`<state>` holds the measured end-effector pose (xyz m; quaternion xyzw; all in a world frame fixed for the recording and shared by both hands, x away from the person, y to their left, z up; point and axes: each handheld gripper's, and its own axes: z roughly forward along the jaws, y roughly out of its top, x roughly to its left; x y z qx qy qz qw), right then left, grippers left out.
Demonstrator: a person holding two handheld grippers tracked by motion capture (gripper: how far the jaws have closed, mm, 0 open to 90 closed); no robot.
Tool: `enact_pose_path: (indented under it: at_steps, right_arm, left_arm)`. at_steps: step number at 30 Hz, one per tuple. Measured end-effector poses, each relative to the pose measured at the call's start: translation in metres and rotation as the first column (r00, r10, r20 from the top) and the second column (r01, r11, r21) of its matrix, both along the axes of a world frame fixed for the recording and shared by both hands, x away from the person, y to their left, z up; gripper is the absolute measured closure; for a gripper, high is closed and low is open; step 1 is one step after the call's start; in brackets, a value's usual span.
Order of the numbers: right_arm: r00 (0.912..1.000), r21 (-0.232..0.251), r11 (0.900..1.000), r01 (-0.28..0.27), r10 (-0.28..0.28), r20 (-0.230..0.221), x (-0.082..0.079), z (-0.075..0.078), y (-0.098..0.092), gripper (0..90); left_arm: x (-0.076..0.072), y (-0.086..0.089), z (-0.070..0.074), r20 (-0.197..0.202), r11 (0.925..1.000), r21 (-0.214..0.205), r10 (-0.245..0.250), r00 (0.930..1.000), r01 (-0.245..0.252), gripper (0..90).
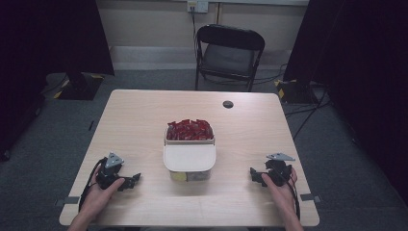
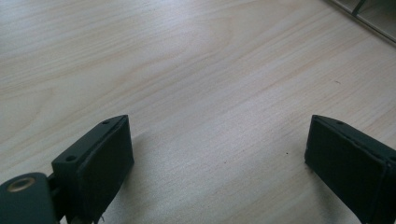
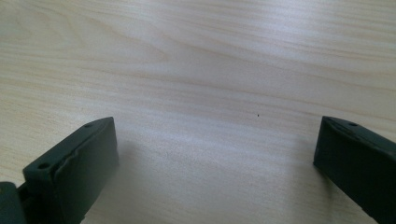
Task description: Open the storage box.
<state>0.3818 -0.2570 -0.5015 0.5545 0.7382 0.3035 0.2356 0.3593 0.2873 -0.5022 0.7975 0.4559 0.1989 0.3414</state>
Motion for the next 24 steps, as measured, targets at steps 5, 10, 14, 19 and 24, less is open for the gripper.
enact_pose_path:
  at_steps: [5,10,14,19,24]
  right_arm:
    - [1.0000,0.000,1.0000,0.000,0.000,0.000,0.0000,0.0000,0.0000,0.0]
    - [1.0000,0.002,1.0000,-0.007,0.007,0.001,-0.0009,0.0011,-0.0006,3.7]
    - [0.9997,0.007,1.0000,-0.005,0.005,0.024,-0.0016,0.0032,0.0002,14.1]
    - [0.9998,0.005,0.9999,-0.015,0.015,0.009,-0.0017,0.0048,0.0004,16.0]
    - [0.9992,0.037,0.9986,-0.038,0.038,0.008,-0.0058,0.0095,0.0010,16.8]
  left_arm:
    - [0.0001,0.0000,0.0000,0.000,1.0000,-0.001,-0.001,1.0000,0.001,7.2]
    - [0.0001,0.0000,0.0000,0.000,1.0000,-0.001,-0.001,1.0000,0.001,7.2]
    - [0.0001,0.0000,0.0000,0.000,1.0000,-0.001,-0.001,1.0000,0.001,7.2]
    - [0.0001,0.0001,0.0000,-0.001,1.0000,-0.001,-0.002,1.0000,0.002,7.2]
    - [0.0001,-0.0001,-0.0001,0.000,1.0000,-0.004,0.000,1.0000,0.000,7.2]
